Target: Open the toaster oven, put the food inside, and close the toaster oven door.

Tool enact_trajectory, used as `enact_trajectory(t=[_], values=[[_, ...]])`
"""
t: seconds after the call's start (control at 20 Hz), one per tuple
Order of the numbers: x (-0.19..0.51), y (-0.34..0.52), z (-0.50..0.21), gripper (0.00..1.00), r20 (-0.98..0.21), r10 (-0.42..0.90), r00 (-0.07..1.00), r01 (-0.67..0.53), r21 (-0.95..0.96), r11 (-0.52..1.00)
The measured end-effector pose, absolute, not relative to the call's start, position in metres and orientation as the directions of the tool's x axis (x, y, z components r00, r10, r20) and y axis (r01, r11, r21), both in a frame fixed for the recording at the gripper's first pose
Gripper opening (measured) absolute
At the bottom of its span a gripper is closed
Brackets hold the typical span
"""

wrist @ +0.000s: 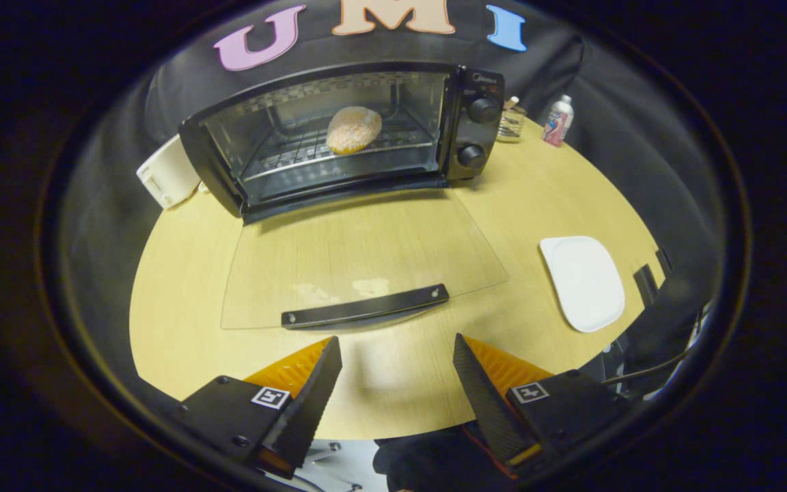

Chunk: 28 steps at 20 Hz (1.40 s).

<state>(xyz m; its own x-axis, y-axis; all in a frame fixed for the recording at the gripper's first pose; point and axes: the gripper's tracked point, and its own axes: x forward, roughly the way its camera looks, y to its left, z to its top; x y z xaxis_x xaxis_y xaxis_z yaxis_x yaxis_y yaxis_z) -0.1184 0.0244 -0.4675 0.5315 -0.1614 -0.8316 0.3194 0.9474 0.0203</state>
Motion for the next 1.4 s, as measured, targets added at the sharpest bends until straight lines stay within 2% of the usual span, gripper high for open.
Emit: enact_trajectory(t=[0.3,0.45,0.65,0.95,1.4], values=[[-0.109,0.036,-0.493,1.00,-0.846,-0.060,0.529,0.239,0.081,0.968],[-0.098,0.036,-0.495,1.00,-0.840,-0.040,0.540,0.216,0.092,0.972],[-0.093,0.035,-0.497,0.98,-0.848,-0.032,0.530,0.129,0.043,0.991],[-0.093,0.037,-0.491,0.98,-0.859,0.001,0.513,0.105,0.064,0.992],[-0.089,0.036,-0.449,0.98,-0.844,-0.023,0.536,0.122,0.051,0.991]])
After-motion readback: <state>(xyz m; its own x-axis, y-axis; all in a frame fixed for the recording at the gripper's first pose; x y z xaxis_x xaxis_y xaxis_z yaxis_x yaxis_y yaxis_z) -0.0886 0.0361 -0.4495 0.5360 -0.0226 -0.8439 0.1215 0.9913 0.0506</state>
